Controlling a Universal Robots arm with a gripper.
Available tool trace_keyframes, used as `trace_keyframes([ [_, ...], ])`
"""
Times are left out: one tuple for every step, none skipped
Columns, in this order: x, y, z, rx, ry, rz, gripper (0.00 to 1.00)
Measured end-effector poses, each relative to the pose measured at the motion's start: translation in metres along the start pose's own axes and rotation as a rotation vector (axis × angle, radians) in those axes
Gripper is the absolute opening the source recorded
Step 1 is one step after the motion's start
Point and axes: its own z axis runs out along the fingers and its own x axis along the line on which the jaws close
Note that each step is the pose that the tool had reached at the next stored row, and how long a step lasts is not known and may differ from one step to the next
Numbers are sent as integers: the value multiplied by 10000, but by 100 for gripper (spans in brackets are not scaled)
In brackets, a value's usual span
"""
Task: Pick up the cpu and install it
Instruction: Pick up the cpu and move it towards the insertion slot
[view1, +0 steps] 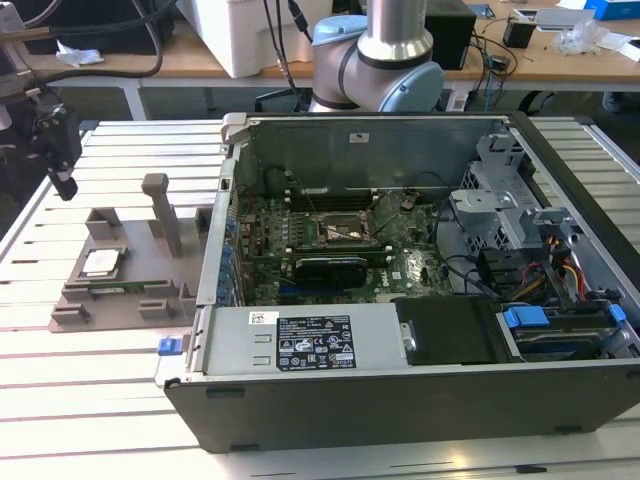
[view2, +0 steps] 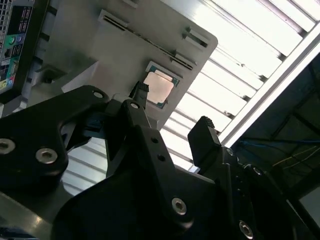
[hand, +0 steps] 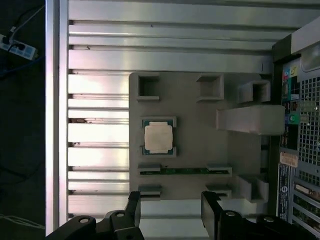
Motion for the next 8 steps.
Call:
trace_keyframes([
  [-1,0,3,-1,-1,-1,60],
  [-6,0,13,-1,0,-1,60],
  [-9,0,21,-1,0,-2,60],
  [-12,0,28,-1,-1,-2,60],
  [-14,1,43,-2,-2,-1,60],
  [-17,1,54,-1,0,-1,60],
  [-18,1,62,-1,-1,-2,60],
  [-19,1,69,-1,-1,-1,60],
])
